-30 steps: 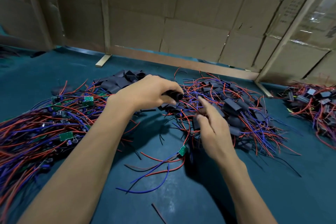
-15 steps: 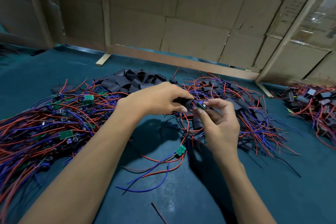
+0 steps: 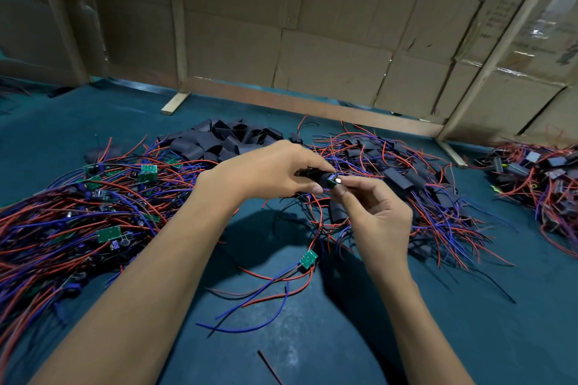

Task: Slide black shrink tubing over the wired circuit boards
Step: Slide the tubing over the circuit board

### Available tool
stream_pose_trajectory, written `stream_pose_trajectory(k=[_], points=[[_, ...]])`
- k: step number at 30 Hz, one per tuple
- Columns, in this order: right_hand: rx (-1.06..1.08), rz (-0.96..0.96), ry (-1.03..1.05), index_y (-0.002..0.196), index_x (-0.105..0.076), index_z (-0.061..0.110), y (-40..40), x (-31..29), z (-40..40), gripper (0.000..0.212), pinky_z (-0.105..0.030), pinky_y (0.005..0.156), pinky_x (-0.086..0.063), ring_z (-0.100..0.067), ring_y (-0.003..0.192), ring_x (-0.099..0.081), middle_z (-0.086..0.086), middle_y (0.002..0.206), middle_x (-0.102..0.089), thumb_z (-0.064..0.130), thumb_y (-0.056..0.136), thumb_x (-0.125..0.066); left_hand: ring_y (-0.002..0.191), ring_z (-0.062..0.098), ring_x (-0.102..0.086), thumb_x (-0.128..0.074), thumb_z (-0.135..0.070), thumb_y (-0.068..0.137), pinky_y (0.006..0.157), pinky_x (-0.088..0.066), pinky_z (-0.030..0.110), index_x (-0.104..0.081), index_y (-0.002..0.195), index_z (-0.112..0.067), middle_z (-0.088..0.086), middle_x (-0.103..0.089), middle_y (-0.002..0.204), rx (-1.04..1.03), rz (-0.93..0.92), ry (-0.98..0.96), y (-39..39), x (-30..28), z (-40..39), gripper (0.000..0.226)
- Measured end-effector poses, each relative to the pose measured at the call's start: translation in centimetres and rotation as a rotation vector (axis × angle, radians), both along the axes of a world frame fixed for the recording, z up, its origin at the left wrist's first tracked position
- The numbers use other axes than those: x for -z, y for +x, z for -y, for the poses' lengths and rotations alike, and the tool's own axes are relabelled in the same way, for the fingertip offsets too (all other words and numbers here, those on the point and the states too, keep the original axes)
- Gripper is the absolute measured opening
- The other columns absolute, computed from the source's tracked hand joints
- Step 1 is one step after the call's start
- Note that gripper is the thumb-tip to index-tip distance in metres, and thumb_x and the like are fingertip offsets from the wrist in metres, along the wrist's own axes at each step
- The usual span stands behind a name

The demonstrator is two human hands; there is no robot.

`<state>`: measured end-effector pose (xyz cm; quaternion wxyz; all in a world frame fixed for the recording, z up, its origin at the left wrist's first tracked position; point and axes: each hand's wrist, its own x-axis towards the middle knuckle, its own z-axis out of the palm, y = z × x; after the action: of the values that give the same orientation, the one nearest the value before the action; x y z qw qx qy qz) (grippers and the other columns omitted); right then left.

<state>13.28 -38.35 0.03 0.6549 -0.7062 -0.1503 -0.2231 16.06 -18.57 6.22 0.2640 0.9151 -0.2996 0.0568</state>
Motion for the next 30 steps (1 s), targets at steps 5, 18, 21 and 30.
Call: stream_pose_trajectory(k=[5, 18, 21, 30], points=[[-0.064, -0.132, 0.105, 0.088, -0.072, 0.003, 0.0, -0.5, 0.1, 0.007, -0.025, 0.063, -0.057, -0.017, 0.065, -0.072, -0.011, 0.076, -0.074, 0.001, 0.084, -0.079, 0.099, -0.001, -0.058, -0.076, -0.017, 0.089, 0.091, -0.047, 0.024, -0.068, 0.13, -0.022, -0.01, -0.069, 0.108, 0.033, 0.011, -0.028, -0.2, -0.2, 0.4, 0.042], [-0.275, -0.427, 0.158, 0.102, -0.077, 0.011, 0.1, -1.2, 1.3, 0.014, -0.018, 0.033, -0.034, -0.018, 0.047, -0.06, -0.013, 0.085, -0.076, 0.008, 0.089, -0.073, 0.114, 0.017, -0.062, -0.075, -0.017, 0.09, 0.1, -0.045, 0.038, -0.065, 0.133, -0.015, 0.005, -0.069, 0.12, 0.014, 0.024, -0.05, -0.1, 0.0, 0.5, 0.044], [-0.234, -0.372, 0.198, 0.104, -0.075, 0.009, 0.0, -1.4, 0.9, 0.015, -0.019, 0.033, -0.036, -0.018, 0.052, -0.066, -0.013, 0.084, -0.077, 0.004, 0.091, -0.07, 0.115, 0.015, -0.063, -0.076, -0.02, 0.089, 0.101, -0.046, 0.031, -0.062, 0.136, -0.018, 0.003, -0.068, 0.123, 0.02, 0.047, -0.092, -0.2, -0.2, 0.3, 0.049], [0.03, -0.211, 0.357, 0.127, -0.069, 0.012, 1.6, -3.2, 7.3, 0.033, -0.022, 0.067, -0.051, -0.01, 0.086, -0.064, -0.008, 0.118, -0.072, 0.001, 0.099, -0.057, 0.132, 0.022, -0.049, -0.065, -0.04, 0.095, 0.112, -0.038, 0.044, -0.046, 0.148, -0.034, 0.001, -0.053, 0.142, -0.476, -0.054, 0.024, 1.0, 0.6, -9.6, 0.057]])
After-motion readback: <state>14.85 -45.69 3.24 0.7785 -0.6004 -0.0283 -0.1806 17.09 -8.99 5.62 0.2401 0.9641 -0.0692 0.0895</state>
